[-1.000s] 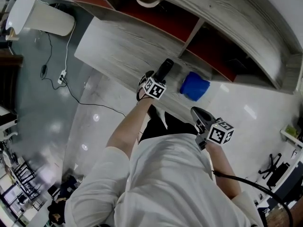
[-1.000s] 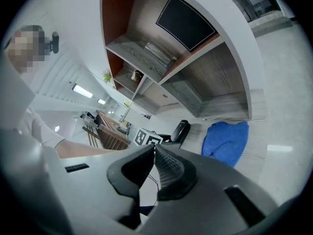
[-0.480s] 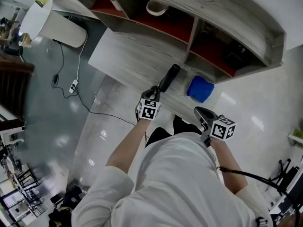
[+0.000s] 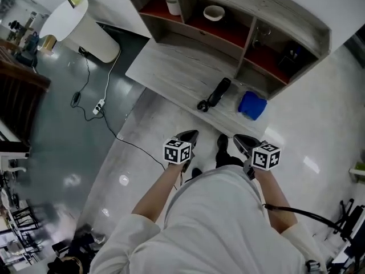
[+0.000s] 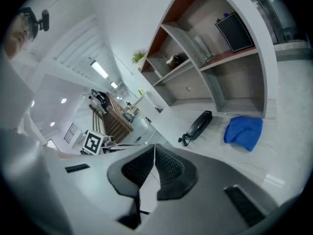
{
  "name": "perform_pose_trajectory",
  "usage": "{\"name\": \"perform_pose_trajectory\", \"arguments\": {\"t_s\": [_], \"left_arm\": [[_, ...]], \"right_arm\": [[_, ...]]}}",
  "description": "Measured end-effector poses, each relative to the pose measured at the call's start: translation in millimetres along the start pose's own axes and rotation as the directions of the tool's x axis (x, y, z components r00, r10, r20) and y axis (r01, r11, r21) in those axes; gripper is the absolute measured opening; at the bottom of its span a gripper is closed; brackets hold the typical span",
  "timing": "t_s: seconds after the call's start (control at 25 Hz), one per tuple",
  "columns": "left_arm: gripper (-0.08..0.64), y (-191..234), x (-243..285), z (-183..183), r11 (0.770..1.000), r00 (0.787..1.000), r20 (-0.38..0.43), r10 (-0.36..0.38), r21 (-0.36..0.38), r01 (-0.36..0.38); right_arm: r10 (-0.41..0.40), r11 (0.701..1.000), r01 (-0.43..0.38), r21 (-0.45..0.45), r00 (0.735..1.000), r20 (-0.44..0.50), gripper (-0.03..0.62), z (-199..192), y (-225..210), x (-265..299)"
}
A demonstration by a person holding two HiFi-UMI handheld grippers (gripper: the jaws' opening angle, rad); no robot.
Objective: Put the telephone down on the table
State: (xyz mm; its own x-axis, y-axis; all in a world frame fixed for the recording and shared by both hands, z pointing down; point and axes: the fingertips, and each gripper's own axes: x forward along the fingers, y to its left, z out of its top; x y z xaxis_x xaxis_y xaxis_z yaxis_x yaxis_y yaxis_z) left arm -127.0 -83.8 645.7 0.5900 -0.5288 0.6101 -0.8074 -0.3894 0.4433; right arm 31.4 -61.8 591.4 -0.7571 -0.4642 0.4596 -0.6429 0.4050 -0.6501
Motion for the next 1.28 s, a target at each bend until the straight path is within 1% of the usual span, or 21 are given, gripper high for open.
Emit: {"name": "perform_pose_trajectory", "arguments": {"t_s": [0.12, 0.24, 0.36, 0.48, 0.64, 0.76, 0.88, 1.0, 1.12, 1.28], "left_arm": [[0.009, -13.4, -42.8, -13.0, 0.997, 0.997, 0.054, -0.052, -0.055, 0.055], [0.009, -30.7, -82.0, -24.3, 0.991, 0.989, 0.096, -0.111, -0.06, 0.117], [0.009, -44.4, -110.7, -37.4, 0.981, 0.98, 0.107, -0.17, -0.072, 0.178], [0.009, -55.2, -131.6, -52.8, 0.975, 0.974, 0.107, -0.202, -0.068, 0.21], [0.009, -73.6, -148.4, -70.6, 0.978, 0.976, 0.074, -0.207, 0.017, 0.206], [0.009, -88.9, -155.5, -75.1, 0.977, 0.976, 0.063, -0.21, 0.046, 0.208], [0.009, -104.3, -157.3, -73.6, 0.976, 0.974, 0.072, -0.214, 0.048, 0.211], [0.009, -117.0, -159.3, -70.6, 0.979, 0.975, 0.091, -0.201, 0.047, 0.197], [0.009, -126.0, -157.6, -67.3, 0.983, 0.976, 0.114, -0.186, 0.026, 0.184], [0.009, -136.2, -155.7, -67.0, 0.982, 0.974, 0.13, -0.186, 0.014, 0.186]], "right_arm": [[-0.012, 0.998, 0.013, -0.054, 1.0, 0.02, 0.018, -17.7, 33.3, -4.0], [-0.015, 0.997, 0.019, -0.07, 0.998, 0.064, 0.018, -34.9, 62.8, -14.7], [-0.028, 0.997, 0.035, -0.068, 0.994, 0.107, 0.018, -53.2, 84.8, -27.5], [-0.047, 0.997, 0.056, -0.059, 0.989, 0.139, 0.018, -72.7, 100.3, -39.3], [-0.064, 0.997, 0.069, -0.025, 0.982, 0.179, 0.018, -93.0, 111.9, -59.8], [-0.054, 0.998, 0.06, -0.028, 0.982, 0.182, 0.017, -99.3, 115.5, -71.9], [-0.031, 0.999, 0.037, -0.028, 0.982, 0.184, 0.017, -96.9, 114.8, -80.9], [0.002, 1.0, 0.002, -0.023, 0.982, 0.188, 0.017, -91.2, 118.8, -88.2], [0.032, 0.999, -0.024, -0.042, 0.982, 0.187, 0.017, -81.9, 124.0, -95.3], [0.055, 0.997, -0.044, -0.061, 0.981, 0.184, 0.017, -76.9, 126.4, -100.7]]}}
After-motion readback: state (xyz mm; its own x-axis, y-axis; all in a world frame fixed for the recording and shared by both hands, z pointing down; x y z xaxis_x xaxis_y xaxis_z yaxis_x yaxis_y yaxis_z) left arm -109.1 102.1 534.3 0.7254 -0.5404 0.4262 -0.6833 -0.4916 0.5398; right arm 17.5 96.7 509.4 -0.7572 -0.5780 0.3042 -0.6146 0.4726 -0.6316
